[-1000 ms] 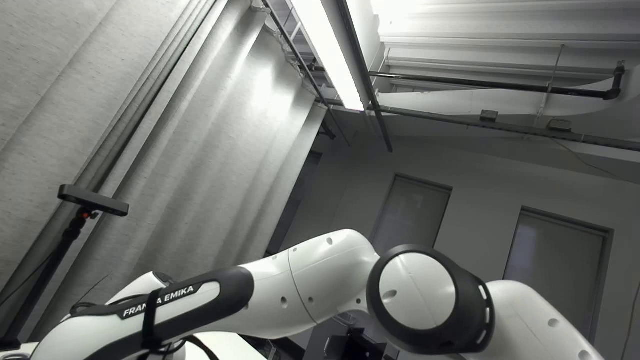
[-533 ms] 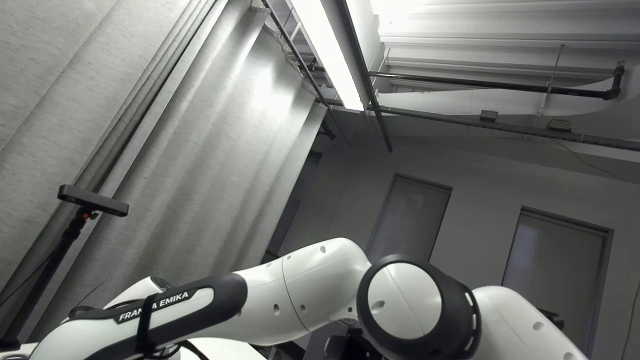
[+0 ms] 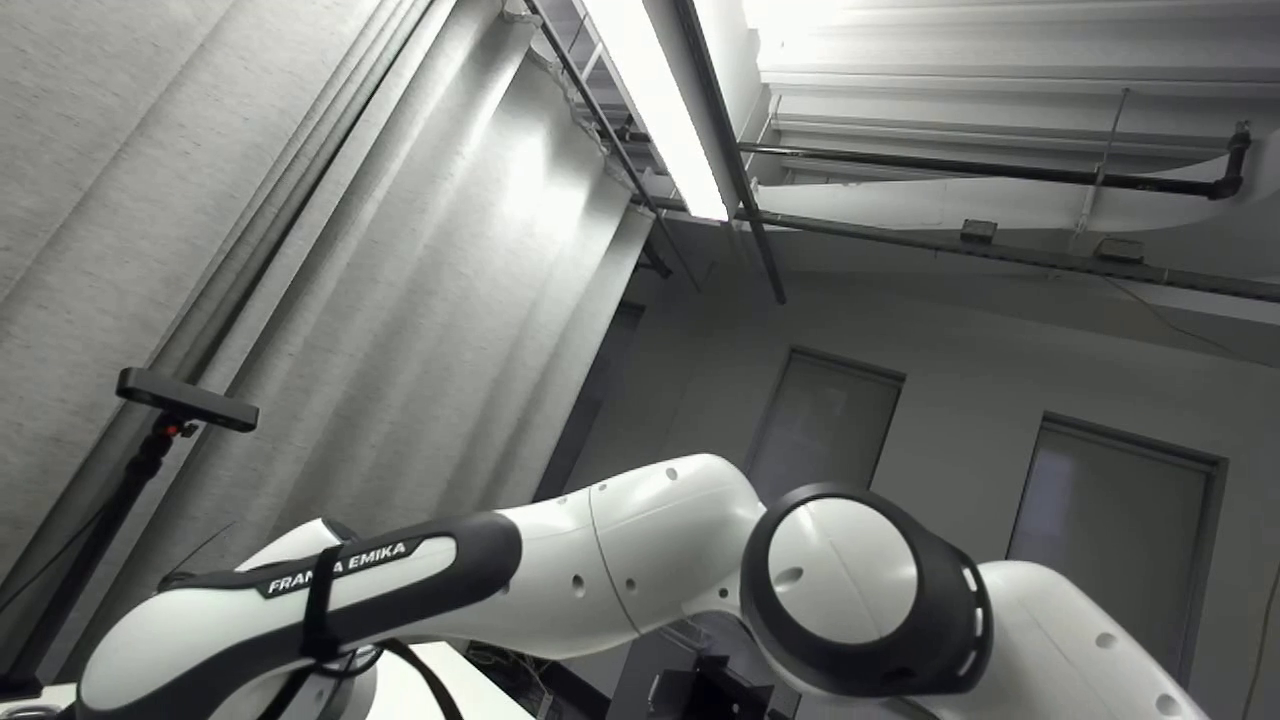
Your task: Put the orange object in the brown box, then remove the purple and yellow objects and put them on the table
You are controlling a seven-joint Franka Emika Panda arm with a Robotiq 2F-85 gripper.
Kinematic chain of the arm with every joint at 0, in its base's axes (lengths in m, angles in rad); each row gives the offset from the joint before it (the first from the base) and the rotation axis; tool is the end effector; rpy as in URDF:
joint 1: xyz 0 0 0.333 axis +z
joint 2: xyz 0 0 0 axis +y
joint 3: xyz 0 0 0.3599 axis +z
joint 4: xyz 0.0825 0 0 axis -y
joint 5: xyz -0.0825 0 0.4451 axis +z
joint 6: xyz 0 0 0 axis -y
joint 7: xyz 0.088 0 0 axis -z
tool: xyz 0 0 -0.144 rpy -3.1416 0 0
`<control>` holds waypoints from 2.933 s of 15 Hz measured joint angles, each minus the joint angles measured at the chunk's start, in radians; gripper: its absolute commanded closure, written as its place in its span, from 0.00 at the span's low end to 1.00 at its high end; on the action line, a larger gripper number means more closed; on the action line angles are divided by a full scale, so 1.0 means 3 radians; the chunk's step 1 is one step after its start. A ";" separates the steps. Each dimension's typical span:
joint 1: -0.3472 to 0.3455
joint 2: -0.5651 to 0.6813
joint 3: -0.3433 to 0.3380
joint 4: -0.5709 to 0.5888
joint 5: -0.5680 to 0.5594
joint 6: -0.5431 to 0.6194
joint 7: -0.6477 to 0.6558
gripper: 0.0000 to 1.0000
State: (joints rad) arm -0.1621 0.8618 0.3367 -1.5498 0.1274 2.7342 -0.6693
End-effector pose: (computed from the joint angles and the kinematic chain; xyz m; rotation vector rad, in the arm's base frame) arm 0.8156 0.0955 0.1480 -2.7546 -0.8182 -0.6088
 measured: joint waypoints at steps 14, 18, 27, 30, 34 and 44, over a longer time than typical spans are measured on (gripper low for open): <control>0.0193 -0.1715 -0.0719 -0.1703 -0.0358 0.0274 0.1155 0.95; 0.0487 -0.2069 -0.1348 -0.2107 -0.1129 0.0306 0.1896 0.95; 0.0705 -0.2259 -0.1941 -0.2455 -0.2464 0.0299 0.3271 0.95; 0.0715 -0.2226 -0.1941 -0.2544 -0.2511 0.0294 0.3452 0.68; 0.0715 -0.2183 -0.1960 -0.2615 -0.2513 0.0285 0.3611 0.34; 0.0898 -0.2207 -0.1936 -0.2613 -0.2650 0.0285 0.3770 0.00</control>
State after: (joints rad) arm 0.1073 0.1998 -0.2442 -2.3337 -0.6675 2.8197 0.4618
